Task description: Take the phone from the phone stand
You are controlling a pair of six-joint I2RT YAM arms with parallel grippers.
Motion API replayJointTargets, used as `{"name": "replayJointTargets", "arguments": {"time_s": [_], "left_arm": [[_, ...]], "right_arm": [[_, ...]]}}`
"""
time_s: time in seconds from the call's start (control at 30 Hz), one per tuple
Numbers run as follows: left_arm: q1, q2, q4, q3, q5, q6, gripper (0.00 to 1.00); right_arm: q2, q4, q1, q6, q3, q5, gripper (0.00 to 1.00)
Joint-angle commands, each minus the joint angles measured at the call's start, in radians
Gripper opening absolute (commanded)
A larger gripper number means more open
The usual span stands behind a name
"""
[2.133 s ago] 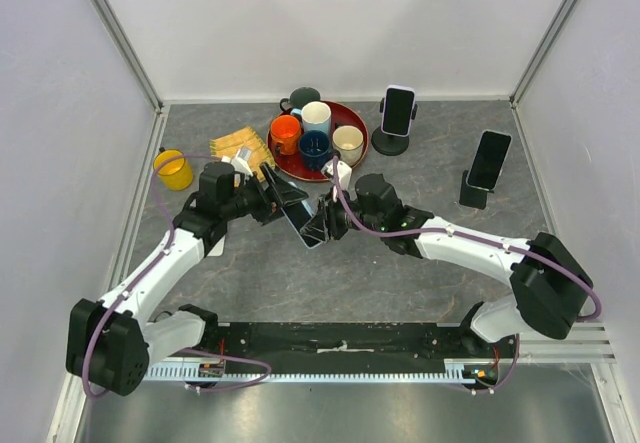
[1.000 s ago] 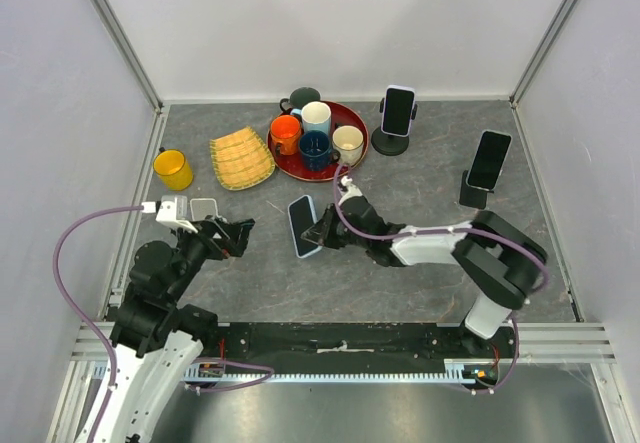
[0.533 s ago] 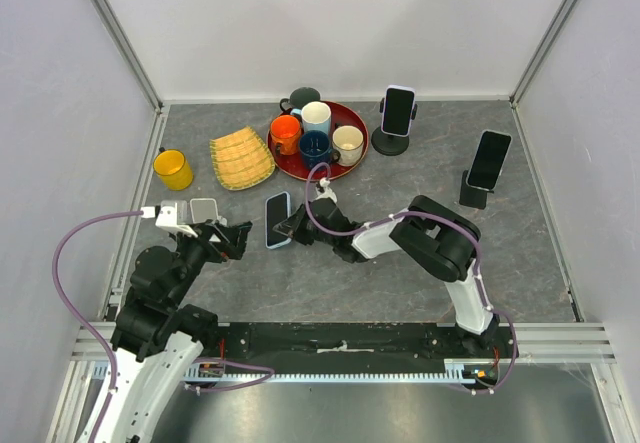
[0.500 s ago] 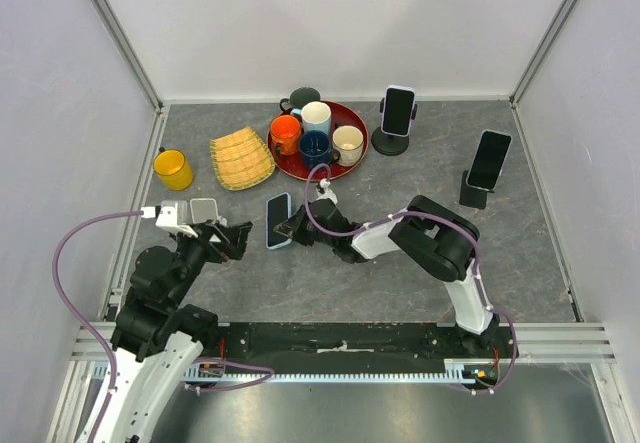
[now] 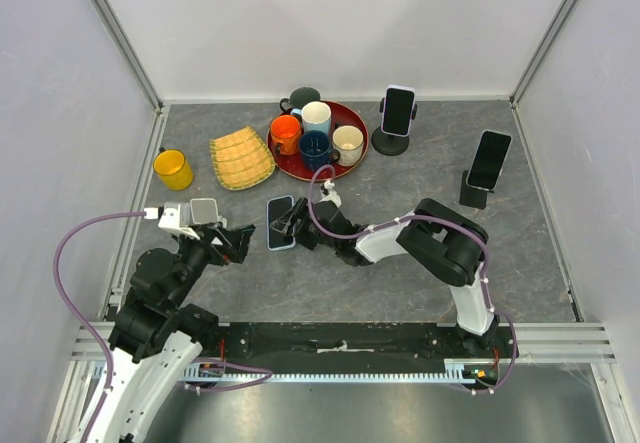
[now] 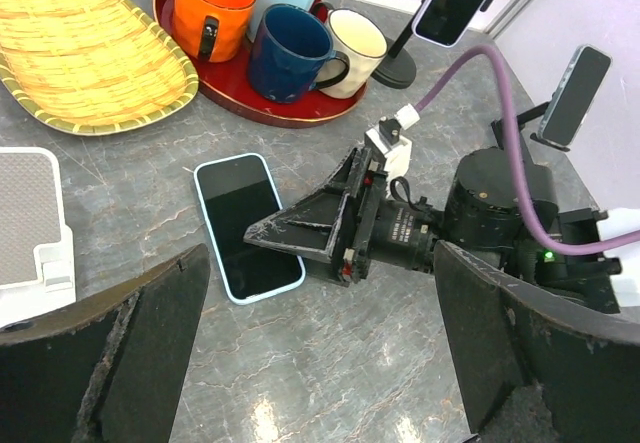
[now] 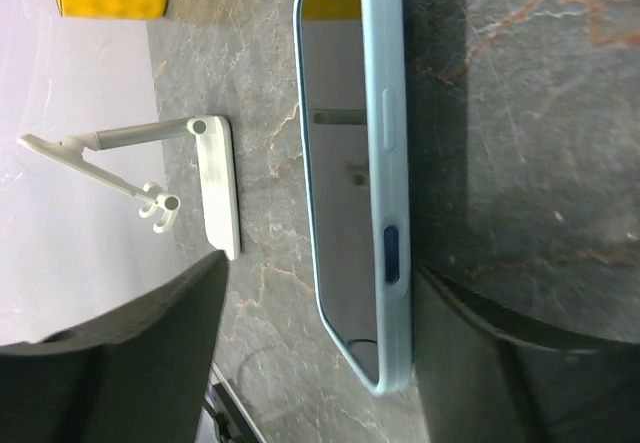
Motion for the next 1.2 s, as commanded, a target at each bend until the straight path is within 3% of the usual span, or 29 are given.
{"name": "replayJointTargets", "arguments": {"time_s": [0.0, 0.17, 0.37, 0.6, 0.73, 0.93, 1.1, 1.17], "left_arm": [[-0.014, -0.014, 0.005, 0.001, -0.015, 0.040, 0.98], [-0.017, -0.025, 0.007, -0.001, -0.016, 0.040, 0.98], [-0.017, -0.025, 0.001, -0.001, -0.027, 0.040, 0.98], [-0.014, 0.007, -0.024, 0.019, -0.068, 0.042, 0.98], [-0.014, -0.016, -0.055, 0.027, -0.122, 0.035, 0.99], [-0.014, -0.048, -0.038, 0.015, -0.179, 0.035, 0.99], [-0.014, 0.003, -0.033, 0.024, -0.234, 0.038, 0.99], [-0.014, 0.023, -0.029, 0.028, -0.239, 0.040, 0.99]], "right_arm": [[-0.084, -0.108, 0.013, -0.015, -0.076, 0.037, 0.80], [-0.169, -0.270, 0.028, -0.089, -0.097, 0.072, 0.98], [-0.355, -0.491, 0.031, -0.223, -0.120, 0.144, 0.98], [-0.585, -0.899, -0.025, -0.591, 0.044, 0.425, 0.98], [-0.694, -1.005, -0.167, -0.790, 0.103, 0.569, 0.98], [-0.759, -1.004, -0.480, -0.995, 0.186, 0.526, 0.98], [-0.727, -0.987, -0.792, -0.877, 0.235, 0.302, 0.98], [-0.682, -0.981, -0.841, -0.831, 0.242, 0.281, 0.98]]}}
